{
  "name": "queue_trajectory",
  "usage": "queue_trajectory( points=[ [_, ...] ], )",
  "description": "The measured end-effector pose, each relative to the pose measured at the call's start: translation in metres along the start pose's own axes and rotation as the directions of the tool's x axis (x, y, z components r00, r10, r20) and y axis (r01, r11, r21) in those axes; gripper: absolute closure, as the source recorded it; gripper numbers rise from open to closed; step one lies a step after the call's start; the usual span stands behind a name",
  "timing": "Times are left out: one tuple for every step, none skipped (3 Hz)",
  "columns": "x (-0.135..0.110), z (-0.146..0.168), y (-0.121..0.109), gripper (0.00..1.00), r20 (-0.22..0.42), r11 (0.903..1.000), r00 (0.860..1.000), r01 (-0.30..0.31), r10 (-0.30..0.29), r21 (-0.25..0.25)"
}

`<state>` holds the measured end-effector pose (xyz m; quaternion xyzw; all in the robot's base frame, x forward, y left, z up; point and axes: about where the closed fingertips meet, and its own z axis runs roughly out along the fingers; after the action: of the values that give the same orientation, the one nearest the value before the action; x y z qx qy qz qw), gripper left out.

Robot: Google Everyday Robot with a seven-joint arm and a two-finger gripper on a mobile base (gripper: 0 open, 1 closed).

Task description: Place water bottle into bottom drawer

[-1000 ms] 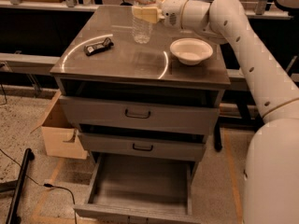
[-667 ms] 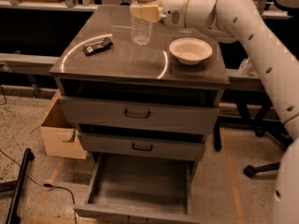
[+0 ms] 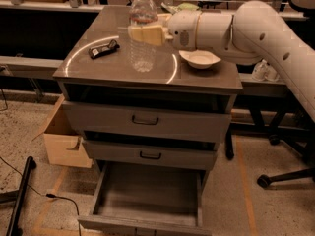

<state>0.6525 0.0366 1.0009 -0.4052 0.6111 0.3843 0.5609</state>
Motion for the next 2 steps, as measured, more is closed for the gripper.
queue_trajectory(
  points=[
    [0.026, -0.005, 0.043, 1.00, -0.024, 0.9975, 1.000, 0.014, -0.015, -0.069],
    [0.066, -0.001, 0.077, 1.00, -0.062, 0.9884, 0.995, 0.075, -0.084, -0.132]
  ],
)
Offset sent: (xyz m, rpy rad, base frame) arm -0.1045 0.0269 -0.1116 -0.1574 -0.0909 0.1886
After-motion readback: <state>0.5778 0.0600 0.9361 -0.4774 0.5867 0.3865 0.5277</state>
